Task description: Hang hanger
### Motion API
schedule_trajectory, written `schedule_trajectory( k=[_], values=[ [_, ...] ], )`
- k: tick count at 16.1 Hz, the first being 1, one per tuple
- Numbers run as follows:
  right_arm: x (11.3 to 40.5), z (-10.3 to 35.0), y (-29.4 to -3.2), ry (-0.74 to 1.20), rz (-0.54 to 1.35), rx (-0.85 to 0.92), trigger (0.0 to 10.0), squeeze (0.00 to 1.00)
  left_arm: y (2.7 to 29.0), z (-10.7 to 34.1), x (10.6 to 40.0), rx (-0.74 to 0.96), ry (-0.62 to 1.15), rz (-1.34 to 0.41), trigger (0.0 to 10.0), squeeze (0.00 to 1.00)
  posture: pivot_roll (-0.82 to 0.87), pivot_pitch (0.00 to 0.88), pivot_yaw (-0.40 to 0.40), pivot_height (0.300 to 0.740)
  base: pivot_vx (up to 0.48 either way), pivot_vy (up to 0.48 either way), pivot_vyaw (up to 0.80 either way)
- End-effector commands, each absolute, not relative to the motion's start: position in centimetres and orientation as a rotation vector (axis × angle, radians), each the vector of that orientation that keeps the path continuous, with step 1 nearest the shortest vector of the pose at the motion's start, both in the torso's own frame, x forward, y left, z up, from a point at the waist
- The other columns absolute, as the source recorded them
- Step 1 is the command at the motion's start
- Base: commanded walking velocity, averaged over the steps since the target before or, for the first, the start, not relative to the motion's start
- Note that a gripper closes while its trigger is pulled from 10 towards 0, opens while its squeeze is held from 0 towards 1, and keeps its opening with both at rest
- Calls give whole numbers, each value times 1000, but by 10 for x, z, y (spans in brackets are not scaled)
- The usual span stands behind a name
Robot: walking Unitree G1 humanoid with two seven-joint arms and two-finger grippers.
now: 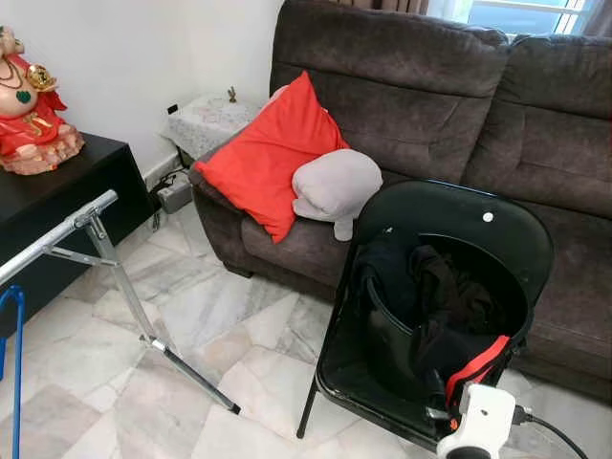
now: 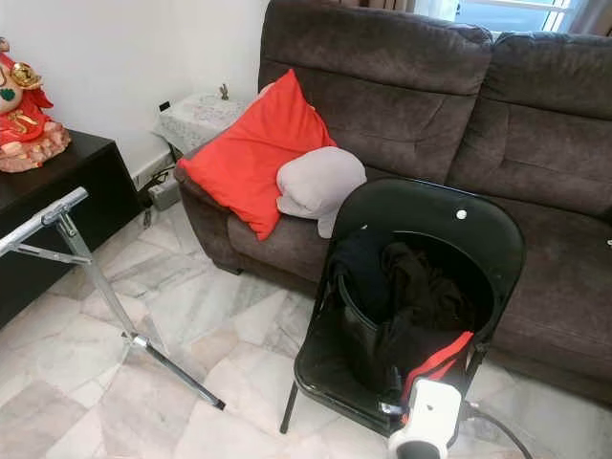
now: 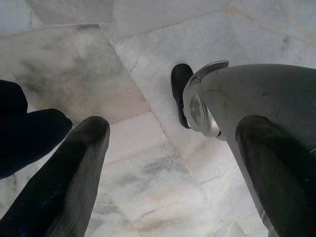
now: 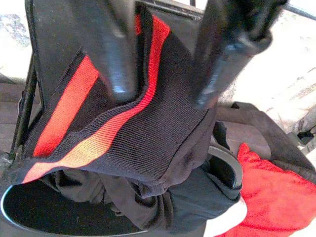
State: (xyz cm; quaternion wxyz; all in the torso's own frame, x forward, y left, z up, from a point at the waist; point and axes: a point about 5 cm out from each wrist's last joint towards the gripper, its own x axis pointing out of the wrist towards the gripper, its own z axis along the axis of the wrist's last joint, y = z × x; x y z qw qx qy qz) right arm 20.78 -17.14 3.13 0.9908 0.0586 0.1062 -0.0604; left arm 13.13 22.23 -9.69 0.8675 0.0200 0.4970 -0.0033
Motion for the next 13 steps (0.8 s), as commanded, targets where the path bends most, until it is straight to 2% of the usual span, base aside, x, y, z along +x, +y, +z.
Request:
schedule_trajectory(
  k=[1, 3, 4, 5, 6, 7, 8, 9, 11, 13],
  values=[
    [204, 33, -170, 220, -123, 115, 10000, 1000, 224, -99, 126, 56, 1062, -10, 10000, 0, -20, 74, 18, 740, 0, 0, 0],
    [198, 33, -171, 237, -123, 102, 10000, 1000, 224, -98, 126, 56, 1062, -12, 10000, 0, -20, 74, 18, 740, 0, 0, 0],
    [195, 33, -174, 251, -134, 97, 10000, 929, 224, -98, 126, 56, 1061, -13, 10000, 0, -25, 77, 17, 740, 0, 0, 0],
    [193, 34, -175, 251, -135, 93, 10000, 929, 224, -98, 126, 56, 1061, -14, 10000, 0, -25, 77, 17, 740, 0, 0, 0],
    [188, 36, -177, 257, -146, 85, 10000, 561, 224, -98, 126, 56, 1061, -14, 10000, 0, -25, 77, 17, 740, 0, 0, 0],
    [184, 38, -179, 258, -159, 79, 10000, 369, 224, -98, 126, 57, 1062, -14, 10000, 0, -29, 79, 18, 740, 0, 0, 0],
    [183, 41, -180, 251, -166, 66, 10000, 251, 224, -98, 126, 58, 1062, -14, 10000, 0, -31, 80, 18, 740, 0, 0, 0],
    [181, 49, -185, 220, -194, 42, 10000, 0, 224, -98, 126, 59, 1063, -16, 10000, 0, -31, 80, 18, 740, 0, 0, 0],
    [181, 59, -192, 172, -240, -25, 10000, 0, 224, -98, 126, 59, 1063, -16, 10000, 0, -33, 80, 18, 740, 0, 0, 0],
    [185, 74, -208, 119, -333, -171, 10000, 0, 224, -98, 127, 60, 1062, -17, 10000, 0, -34, 79, 18, 740, 0, 0, 0]
  ],
)
